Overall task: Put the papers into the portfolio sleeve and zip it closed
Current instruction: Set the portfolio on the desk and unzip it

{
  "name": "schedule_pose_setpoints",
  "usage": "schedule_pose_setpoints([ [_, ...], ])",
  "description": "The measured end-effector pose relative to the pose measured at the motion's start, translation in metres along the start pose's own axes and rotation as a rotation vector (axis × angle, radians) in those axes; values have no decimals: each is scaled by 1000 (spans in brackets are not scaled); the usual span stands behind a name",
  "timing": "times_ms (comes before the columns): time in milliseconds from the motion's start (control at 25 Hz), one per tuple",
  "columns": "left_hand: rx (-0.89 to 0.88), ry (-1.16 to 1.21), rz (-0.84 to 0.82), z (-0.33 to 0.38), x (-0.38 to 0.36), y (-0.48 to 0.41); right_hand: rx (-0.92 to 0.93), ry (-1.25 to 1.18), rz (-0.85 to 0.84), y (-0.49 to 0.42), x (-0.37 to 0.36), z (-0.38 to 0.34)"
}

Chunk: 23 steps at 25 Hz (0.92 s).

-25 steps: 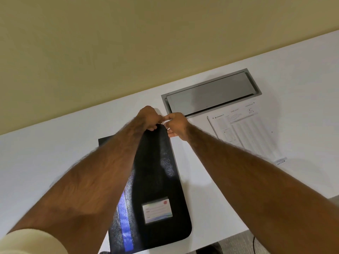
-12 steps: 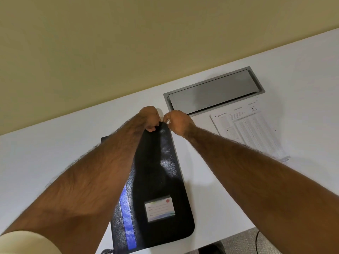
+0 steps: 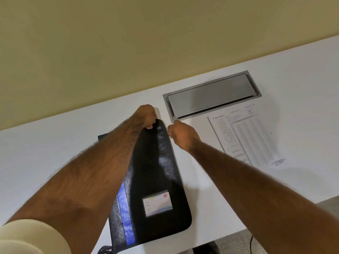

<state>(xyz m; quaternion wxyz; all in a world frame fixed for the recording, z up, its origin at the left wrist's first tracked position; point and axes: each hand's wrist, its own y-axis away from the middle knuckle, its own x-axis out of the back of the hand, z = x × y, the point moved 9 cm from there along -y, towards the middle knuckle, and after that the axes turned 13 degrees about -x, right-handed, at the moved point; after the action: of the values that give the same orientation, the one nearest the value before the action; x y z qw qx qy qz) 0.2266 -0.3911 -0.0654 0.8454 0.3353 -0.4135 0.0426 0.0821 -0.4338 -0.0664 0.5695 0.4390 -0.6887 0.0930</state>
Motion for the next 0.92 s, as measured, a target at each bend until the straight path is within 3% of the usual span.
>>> schedule_pose_setpoints([
  [560, 37, -67, 111, 4, 2, 9, -37, -119, 29, 139, -51, 36],
  [920, 44, -102, 276, 1, 33, -2, -61, -146, 65, 190, -72, 54],
])
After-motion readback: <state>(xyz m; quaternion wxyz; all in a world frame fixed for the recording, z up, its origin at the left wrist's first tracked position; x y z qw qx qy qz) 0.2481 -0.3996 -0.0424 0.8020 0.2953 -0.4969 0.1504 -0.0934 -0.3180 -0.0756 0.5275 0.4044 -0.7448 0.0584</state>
